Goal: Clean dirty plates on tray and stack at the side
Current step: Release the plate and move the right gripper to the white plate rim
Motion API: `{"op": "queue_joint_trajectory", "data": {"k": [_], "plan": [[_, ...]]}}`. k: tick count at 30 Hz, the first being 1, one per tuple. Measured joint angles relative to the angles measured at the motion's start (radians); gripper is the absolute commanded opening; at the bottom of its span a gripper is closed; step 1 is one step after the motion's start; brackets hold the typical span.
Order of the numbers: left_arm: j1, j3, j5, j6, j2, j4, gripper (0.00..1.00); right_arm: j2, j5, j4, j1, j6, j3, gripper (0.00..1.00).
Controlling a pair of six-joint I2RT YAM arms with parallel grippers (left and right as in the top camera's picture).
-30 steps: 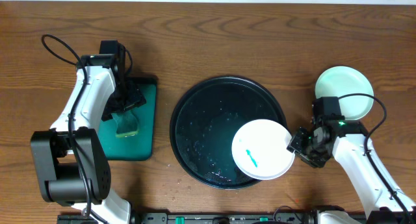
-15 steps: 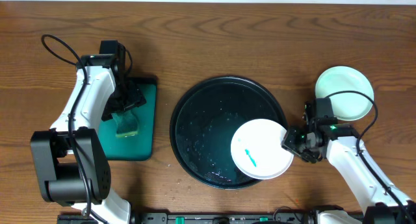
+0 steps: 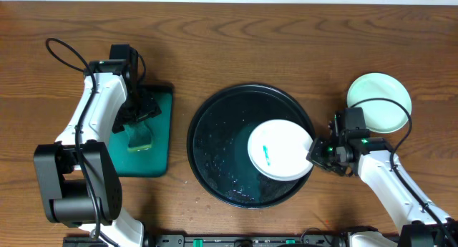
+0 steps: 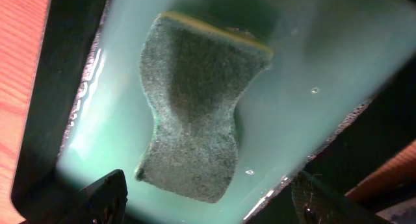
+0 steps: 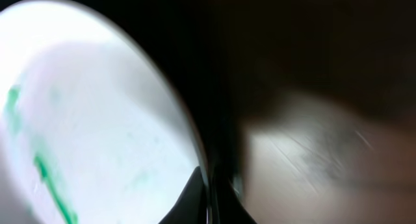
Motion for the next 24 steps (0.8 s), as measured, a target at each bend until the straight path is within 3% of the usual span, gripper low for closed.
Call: {"op": "queue_joint_trajectory", "data": {"k": [8, 15, 24], "plan": [[0.0, 0.0, 0.015, 0.0, 0.0, 0.01, 0.81, 0.027, -0.095, 0.285, 0.114, -0.08, -0.002, 0.01], [0.0, 0.0, 0.018, 0.011, 0.0, 0.039, 0.61, 0.228, -0.116, 0.413, 0.126, -0.112, -0.002, 0.01], [0.0, -0.076, 0.018, 0.039, 0.0, 0.121, 0.57, 0.346, -0.218, 0.56, 0.12, -0.138, 0.038, 0.01]]}}
